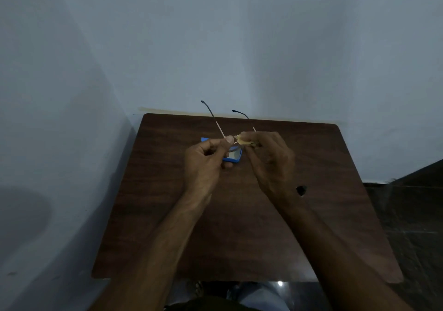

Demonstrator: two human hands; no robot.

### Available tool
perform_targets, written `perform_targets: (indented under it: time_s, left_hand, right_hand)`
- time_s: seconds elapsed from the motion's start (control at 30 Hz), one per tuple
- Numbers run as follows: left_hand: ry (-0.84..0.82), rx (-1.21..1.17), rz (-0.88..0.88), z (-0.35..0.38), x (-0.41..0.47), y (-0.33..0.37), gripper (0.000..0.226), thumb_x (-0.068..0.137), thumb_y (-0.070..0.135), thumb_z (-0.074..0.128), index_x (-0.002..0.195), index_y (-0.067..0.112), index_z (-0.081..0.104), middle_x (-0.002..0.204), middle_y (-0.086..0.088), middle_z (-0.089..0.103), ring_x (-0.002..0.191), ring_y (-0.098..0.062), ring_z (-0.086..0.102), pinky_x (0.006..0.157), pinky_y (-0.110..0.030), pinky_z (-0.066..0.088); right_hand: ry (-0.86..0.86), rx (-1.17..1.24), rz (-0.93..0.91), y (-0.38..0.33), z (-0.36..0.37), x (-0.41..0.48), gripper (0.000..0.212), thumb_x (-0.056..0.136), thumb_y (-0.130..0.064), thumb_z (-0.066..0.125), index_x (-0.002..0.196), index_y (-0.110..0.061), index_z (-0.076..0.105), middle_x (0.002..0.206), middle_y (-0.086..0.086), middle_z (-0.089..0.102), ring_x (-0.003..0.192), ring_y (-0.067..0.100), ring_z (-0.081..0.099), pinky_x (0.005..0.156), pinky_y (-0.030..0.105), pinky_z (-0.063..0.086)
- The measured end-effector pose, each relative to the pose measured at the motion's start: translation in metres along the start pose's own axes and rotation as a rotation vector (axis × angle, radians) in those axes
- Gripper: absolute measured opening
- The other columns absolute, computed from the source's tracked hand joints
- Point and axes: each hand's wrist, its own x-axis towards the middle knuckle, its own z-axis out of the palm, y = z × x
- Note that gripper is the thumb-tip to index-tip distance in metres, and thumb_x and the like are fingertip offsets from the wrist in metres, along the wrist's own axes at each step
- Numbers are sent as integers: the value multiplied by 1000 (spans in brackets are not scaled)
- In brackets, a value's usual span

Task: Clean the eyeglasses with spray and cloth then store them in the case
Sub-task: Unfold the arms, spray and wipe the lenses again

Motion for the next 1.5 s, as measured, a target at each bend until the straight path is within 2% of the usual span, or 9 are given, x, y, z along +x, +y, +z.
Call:
perform_targets:
  time_s: [0.33, 0.6, 0.73, 0.93, 1.03, 1.1, 1.23, 1.33, 1.5]
  left_hand:
    - [-73, -359, -284, 3, -9, 2, 17, 93, 29, 79, 93, 12, 81, 74, 5, 69, 77, -8, 69, 62, -25, 58]
    - [-88, -265, -202, 8, -9, 7, 15, 97, 24, 75, 87, 15, 80, 82, -1, 77, 77, -12, 71, 67, -24, 56]
    - [-74, -398, -265, 8, -11, 11, 17, 97, 21, 74, 84, 14, 82, 78, -1, 77, 69, -9, 72, 64, -24, 59]
    - [-24, -634, -384, 12, -14, 21, 45, 98, 27, 73, 126, -8, 70, 122, -22, 72, 88, -23, 70, 68, -27, 60]
    - [-12, -676, -398, 10, -10, 21, 15, 97, 21, 75, 95, 7, 81, 98, -8, 79, 79, -13, 76, 65, -25, 64]
    - [-24, -699, -400, 9, -11, 20, 15, 96, 19, 76, 86, 13, 84, 91, -5, 81, 78, -12, 79, 66, -27, 64]
    - [-56, -714, -408, 15, -15, 26, 32, 95, 30, 76, 109, 1, 78, 81, -3, 76, 67, -12, 72, 59, -24, 61]
    - [-28, -740, -392, 17, -15, 31, 18, 97, 25, 74, 90, 8, 78, 79, -2, 76, 67, -11, 73, 62, -23, 62]
    - [-15, -765, -350, 14, -19, 33, 13, 98, 18, 73, 95, 6, 78, 93, -7, 81, 90, -16, 81, 82, -32, 67]
  right_hand:
    - [92, 43, -12, -18, 3, -8, 24, 89, 0, 79, 112, -6, 75, 119, 3, 74, 112, 21, 69, 90, 43, 59]
    - [121, 138, 90, -15, 13, -10, 19, 90, -2, 77, 107, -9, 73, 113, -1, 72, 106, 18, 70, 84, 42, 60]
    - [152, 129, 66, -21, 21, -10, 15, 92, -9, 74, 107, -11, 73, 116, 0, 70, 110, 19, 69, 88, 39, 59]
    - [96, -3, -72, -26, 30, -35, 13, 98, -12, 74, 108, -4, 74, 123, 8, 65, 113, 19, 64, 95, 32, 56]
    - [148, -23, -19, -20, 20, -22, 12, 96, -12, 72, 105, -4, 74, 120, 7, 66, 113, 17, 63, 97, 25, 53]
    - [150, -45, -29, -21, 16, -8, 11, 96, -11, 73, 105, -4, 74, 118, 7, 68, 112, 17, 63, 94, 29, 55]
    - [91, -86, -149, -38, 16, -7, 8, 98, -7, 73, 105, -4, 75, 114, 8, 71, 105, 22, 67, 88, 35, 56]
    - [95, -122, -138, -37, 7, -12, 10, 98, -5, 71, 107, -3, 74, 112, 10, 69, 99, 26, 67, 81, 39, 57]
    - [170, -184, -64, -20, -10, 12, 18, 100, -6, 69, 117, -2, 73, 111, 11, 66, 99, 25, 65, 80, 42, 57]
